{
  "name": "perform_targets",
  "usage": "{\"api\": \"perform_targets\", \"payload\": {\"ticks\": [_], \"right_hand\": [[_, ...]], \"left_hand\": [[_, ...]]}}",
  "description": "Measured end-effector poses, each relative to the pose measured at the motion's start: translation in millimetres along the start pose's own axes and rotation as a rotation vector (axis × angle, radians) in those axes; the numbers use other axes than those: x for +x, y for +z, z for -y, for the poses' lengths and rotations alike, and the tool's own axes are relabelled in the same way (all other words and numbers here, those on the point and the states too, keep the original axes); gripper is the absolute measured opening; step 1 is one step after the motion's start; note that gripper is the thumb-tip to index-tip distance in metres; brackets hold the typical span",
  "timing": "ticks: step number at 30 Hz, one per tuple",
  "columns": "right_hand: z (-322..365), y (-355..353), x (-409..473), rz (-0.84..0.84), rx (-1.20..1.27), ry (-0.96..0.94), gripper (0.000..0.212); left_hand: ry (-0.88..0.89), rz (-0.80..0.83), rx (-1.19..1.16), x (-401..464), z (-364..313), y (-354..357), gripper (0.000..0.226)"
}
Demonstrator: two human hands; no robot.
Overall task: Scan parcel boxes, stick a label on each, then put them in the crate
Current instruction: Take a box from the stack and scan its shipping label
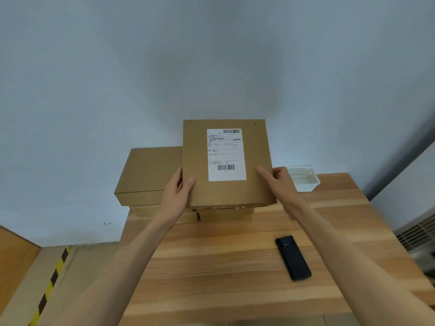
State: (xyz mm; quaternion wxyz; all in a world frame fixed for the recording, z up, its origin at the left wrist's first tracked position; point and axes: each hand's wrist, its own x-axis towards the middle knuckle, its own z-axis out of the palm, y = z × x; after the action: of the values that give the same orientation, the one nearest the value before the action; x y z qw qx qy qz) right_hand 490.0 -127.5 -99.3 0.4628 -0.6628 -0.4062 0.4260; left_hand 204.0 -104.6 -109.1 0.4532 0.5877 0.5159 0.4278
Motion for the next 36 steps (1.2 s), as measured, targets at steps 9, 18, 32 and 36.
{"api": "perform_targets", "payload": {"ticks": [9, 18, 32, 36], "right_hand": [[-61.7, 3.1, -72.9, -0.025, 0.086, -0.073, 0.037], [-155.7, 8.8, -118.8, 0.037, -0.055, 0.107, 0.033], [-278.3, 15.8, -66.8, 0.053, -0.253, 0.294, 0.041], [-295.2, 18.6, -47.0, 0.044, -0.268, 0.332, 0.034]], "left_hand": [[-0.034, -0.028, -0.072, -80.1, 30.9, 6.2, 0.057], [-0.249, 0.058, -0.061, -155.2, 116.7, 26.0, 0.051], [-0.508, 0.188, 0.013, -115.7, 232.2, 68.6, 0.057], [-0.566, 0.196, 0.038, -99.8, 257.0, 78.4, 0.059]]}}
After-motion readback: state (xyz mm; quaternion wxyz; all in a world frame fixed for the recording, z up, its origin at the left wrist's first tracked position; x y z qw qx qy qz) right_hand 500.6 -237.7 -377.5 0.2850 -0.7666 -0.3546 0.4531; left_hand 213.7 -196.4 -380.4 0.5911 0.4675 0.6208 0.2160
